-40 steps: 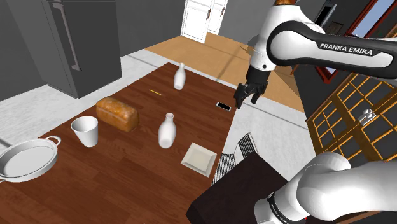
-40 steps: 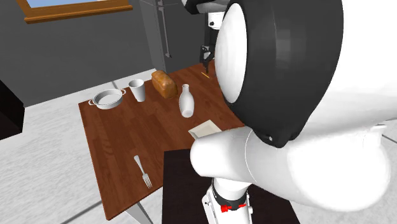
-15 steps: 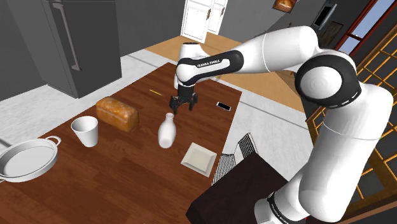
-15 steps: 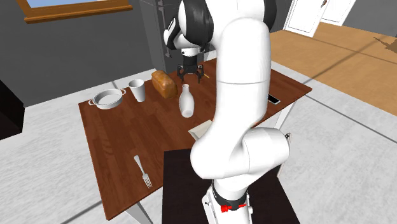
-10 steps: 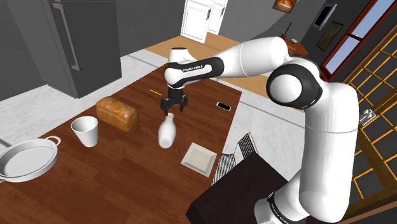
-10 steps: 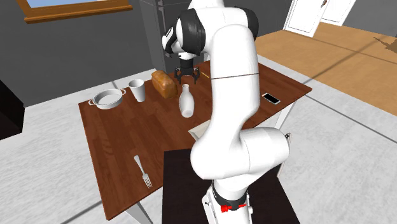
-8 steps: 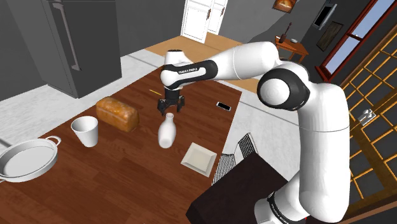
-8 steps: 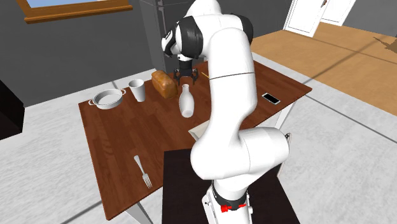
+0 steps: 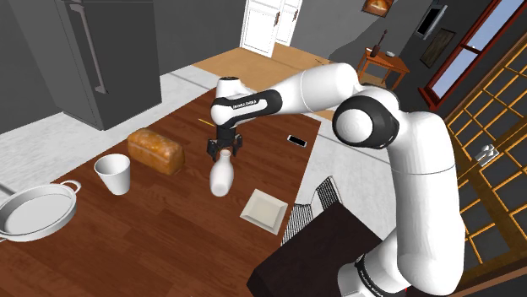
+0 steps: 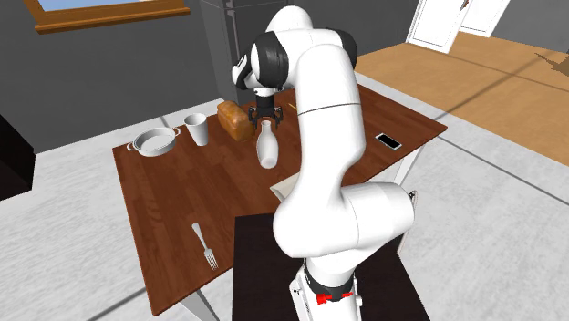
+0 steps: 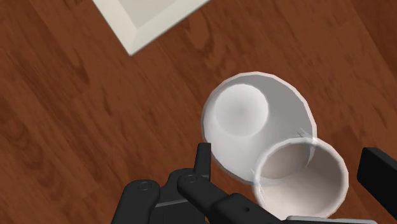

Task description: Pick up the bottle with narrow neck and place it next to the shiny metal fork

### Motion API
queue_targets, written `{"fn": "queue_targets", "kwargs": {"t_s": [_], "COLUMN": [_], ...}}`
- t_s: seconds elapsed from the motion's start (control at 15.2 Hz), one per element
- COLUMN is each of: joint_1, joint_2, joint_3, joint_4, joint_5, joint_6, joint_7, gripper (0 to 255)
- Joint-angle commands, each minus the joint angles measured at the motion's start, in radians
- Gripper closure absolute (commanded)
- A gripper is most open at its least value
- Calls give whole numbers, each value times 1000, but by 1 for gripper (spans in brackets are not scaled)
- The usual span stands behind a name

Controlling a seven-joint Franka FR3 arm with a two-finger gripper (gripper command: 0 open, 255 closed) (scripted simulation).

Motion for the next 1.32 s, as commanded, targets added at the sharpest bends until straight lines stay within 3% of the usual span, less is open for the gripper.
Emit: {"fn": "queue_targets", "kwargs": {"t_s": [0.0, 0.4, 0.46, 1.25], "joint_1": [0, 0, 0, -1], "joint_2": [2, 2, 2, -23], "joint_3": [0, 0, 0, 0], "joint_4": [-6, -6, -6, -4], "joint_5": [0, 0, 0, 1], "joint_6": [8, 8, 8, -18], "joint_7": [-1, -1, -1, 0], "gripper": [0, 0, 255, 255]}}
